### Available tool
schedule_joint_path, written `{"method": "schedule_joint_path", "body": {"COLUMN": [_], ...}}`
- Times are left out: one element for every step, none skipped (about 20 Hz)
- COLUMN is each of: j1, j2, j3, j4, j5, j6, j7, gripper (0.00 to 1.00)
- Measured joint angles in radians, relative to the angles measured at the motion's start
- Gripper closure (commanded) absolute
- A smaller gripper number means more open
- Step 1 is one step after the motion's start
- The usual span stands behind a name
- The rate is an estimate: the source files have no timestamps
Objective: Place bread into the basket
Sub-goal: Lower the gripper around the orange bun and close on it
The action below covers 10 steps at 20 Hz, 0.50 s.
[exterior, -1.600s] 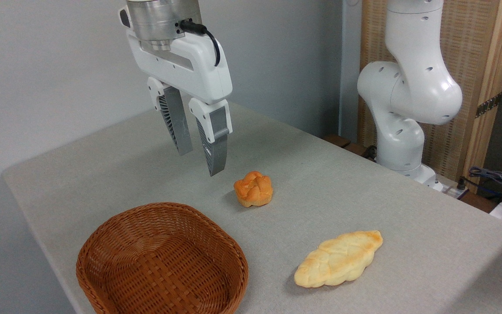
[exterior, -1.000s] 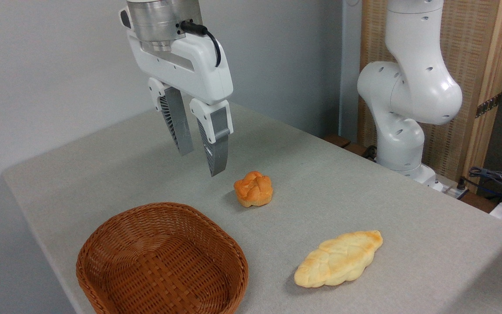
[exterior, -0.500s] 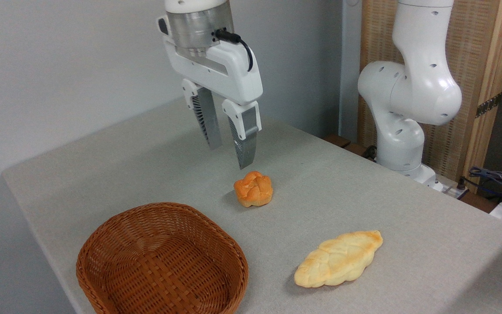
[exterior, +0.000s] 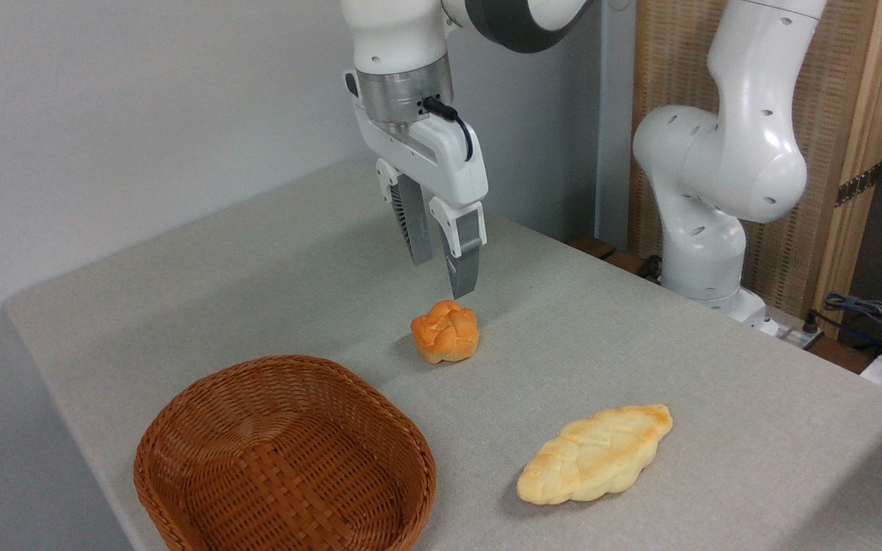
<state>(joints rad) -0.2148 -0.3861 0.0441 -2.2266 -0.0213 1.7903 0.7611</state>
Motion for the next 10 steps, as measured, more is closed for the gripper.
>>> {"method": "schedule_joint_path", "body": {"j1": [-0.010, -0.018, -0.024, -0.028, -0.033, -0.041, -0.051, -0.058, -0.064, -0.066], "j2": [-0.001, -0.001, -0.001, -0.001, 0.000, 0.000, 0.000, 0.000, 0.000, 0.000], "j3": [0.000, 0.000, -0.001, -0.003, -0.006, -0.007, -0.009, -0.009, -0.010, -0.010], "j4": [-0.010, -0.023, -0.040, -0.059, -0.079, -0.099, -0.117, -0.132, -0.145, -0.158], "j5": [0.000, 0.000, 0.000, 0.000, 0.000, 0.000, 0.000, 0.000, 0.000, 0.000], "j6": [0.012, 0.030, 0.052, 0.073, 0.091, 0.107, 0.122, 0.134, 0.147, 0.164], "j7": [0.000, 0.000, 0.000, 0.000, 0.000, 0.000, 0.000, 0.000, 0.000, 0.000], "gripper": [0.00, 0.00, 0.00, 0.00, 0.00, 0.00, 0.00, 0.00, 0.00, 0.00]}}
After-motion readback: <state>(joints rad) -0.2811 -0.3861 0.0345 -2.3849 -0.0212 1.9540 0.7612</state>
